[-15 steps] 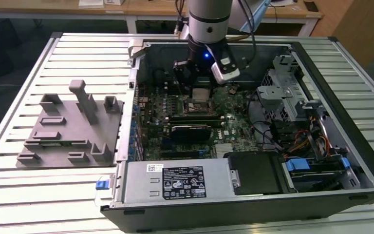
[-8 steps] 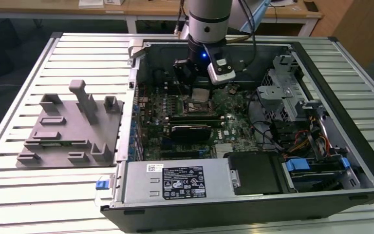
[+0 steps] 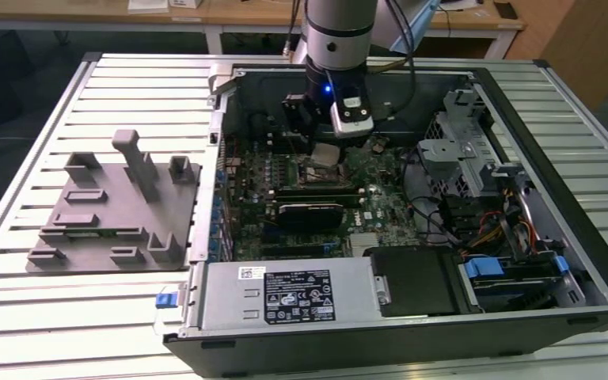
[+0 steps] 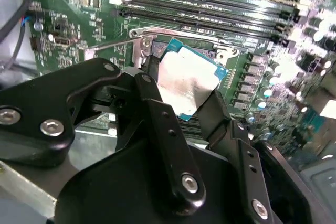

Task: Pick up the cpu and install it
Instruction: 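Place the cpu into insertion slot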

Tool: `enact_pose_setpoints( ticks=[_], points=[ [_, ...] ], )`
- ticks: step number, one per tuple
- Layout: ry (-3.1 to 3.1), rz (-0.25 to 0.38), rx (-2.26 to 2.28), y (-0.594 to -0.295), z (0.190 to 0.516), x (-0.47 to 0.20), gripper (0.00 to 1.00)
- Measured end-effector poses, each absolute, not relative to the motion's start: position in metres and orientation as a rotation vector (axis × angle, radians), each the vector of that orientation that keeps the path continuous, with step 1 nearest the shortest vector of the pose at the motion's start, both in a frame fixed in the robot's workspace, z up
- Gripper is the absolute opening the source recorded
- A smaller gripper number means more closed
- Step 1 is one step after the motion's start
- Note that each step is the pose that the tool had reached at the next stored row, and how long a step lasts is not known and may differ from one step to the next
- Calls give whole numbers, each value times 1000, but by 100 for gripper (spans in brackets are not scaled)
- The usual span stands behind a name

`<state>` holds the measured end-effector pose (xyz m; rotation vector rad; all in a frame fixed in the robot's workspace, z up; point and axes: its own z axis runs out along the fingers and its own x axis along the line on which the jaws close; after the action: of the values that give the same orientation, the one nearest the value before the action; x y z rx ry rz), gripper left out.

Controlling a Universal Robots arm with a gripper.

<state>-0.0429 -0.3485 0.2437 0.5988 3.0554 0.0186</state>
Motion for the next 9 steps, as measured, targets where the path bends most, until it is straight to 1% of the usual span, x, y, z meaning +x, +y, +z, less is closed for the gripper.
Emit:
enact_pose_setpoints(
  ticks=[9],
  points=[
    [2995, 15, 847, -349, 244, -43, 54]
  ],
)
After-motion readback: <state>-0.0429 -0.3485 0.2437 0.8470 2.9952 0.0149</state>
